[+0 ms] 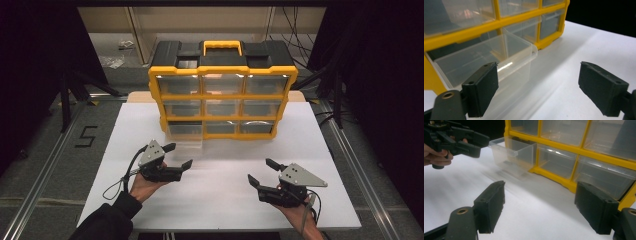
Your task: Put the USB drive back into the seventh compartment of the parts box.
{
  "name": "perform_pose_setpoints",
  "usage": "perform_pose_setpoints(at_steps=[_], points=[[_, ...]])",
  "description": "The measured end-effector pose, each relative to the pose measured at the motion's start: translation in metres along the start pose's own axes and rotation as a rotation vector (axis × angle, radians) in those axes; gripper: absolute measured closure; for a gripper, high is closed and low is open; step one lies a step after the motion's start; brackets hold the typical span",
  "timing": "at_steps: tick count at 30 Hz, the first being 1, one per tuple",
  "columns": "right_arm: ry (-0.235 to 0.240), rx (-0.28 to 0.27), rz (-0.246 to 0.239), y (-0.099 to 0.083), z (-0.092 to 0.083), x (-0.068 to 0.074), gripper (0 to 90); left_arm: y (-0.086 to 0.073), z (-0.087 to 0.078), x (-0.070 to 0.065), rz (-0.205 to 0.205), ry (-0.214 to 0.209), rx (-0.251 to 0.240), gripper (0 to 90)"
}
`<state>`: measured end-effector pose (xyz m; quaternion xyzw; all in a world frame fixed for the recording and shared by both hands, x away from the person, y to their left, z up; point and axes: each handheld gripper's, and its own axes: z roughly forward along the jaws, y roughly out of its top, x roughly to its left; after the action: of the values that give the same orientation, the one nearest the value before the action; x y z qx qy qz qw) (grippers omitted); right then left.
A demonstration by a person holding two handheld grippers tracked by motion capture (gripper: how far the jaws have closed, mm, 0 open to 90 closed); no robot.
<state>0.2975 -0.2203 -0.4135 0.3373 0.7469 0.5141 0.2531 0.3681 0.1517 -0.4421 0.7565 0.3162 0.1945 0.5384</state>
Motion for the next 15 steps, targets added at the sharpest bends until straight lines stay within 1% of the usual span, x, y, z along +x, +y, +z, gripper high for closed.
perform_pose_setpoints(at_steps=[2,5,9,10,12,13,15], points=[[0.001,-0.003,0.003,-0.0001,0.0004,-0.0003,25.3,-0.0018,0.0014,-0.0014,0.012,0.001,0.015,15.9],[0.001,-0.003,0.001,0.0,0.0004,-0.0002,25.3,-0.0031,0.0025,-0.0013,0.008,-0.003,0.028,16.2],[0.0,0.0,0.0,0.0,-0.0001,-0.0001,25.3,-0.005,0.003,-0.0014,-0.022,-0.011,0.044,16.2],[-0.001,-0.001,0.001,0.0001,-0.0003,-0.0001,25.3,-0.0051,0.003,-0.0014,-0.028,-0.017,0.049,16.2],[-0.001,-0.003,0.003,0.0,-0.0003,-0.0003,25.3,-0.0046,0.0021,-0.0006,-0.053,-0.033,0.048,16.3],[-0.002,-0.002,0.002,-0.0001,0.0,-0.0005,25.3,-0.0045,0.0014,-0.0004,-0.058,-0.035,0.044,16.6],[-0.002,0.001,0.004,-0.0003,0.0004,-0.0005,25.3,-0.005,0.0007,-0.0007,-0.047,-0.026,0.048,16.9]])
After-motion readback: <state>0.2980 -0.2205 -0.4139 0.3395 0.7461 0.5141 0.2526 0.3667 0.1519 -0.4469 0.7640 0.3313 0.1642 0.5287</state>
